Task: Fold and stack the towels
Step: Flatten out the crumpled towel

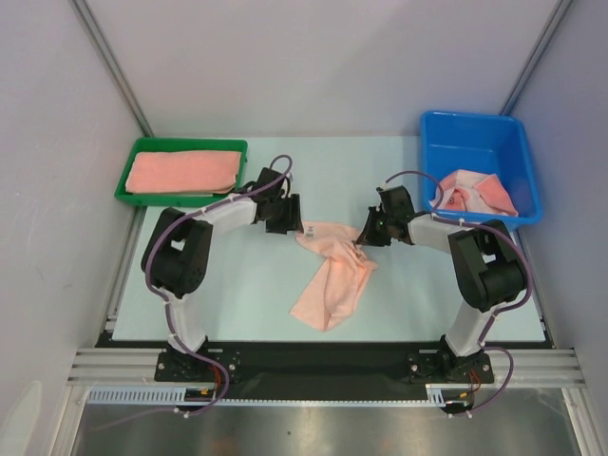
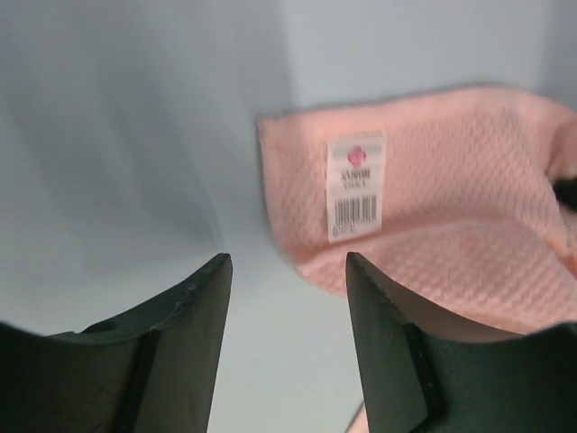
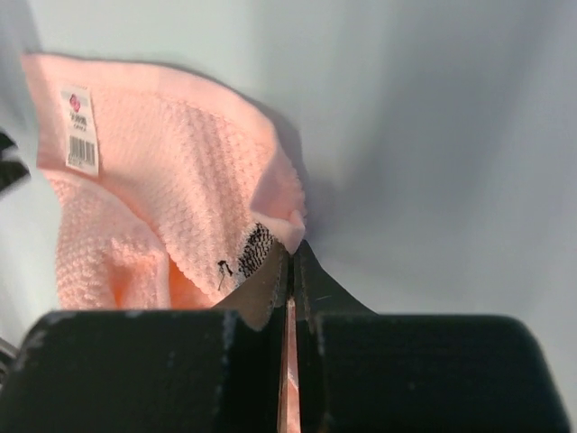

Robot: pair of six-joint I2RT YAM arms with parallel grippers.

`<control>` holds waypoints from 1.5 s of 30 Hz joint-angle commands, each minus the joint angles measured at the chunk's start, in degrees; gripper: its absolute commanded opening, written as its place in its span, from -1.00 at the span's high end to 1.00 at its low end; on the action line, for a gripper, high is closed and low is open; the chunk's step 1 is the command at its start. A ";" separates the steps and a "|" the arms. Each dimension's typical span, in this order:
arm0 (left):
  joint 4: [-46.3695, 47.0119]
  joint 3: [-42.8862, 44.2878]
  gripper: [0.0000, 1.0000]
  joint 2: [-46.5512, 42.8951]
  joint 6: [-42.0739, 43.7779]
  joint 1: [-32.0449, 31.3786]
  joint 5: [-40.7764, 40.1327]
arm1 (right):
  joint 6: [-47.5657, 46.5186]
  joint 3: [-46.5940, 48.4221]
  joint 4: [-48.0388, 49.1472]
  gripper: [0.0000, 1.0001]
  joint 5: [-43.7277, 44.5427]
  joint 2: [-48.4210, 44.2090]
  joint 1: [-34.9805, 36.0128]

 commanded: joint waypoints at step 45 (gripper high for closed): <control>-18.19 29.85 0.99 -18.51 9.57 -4.03 -17.86 | -16.20 27.26 -16.90 1.00 5.48 -21.87 3.85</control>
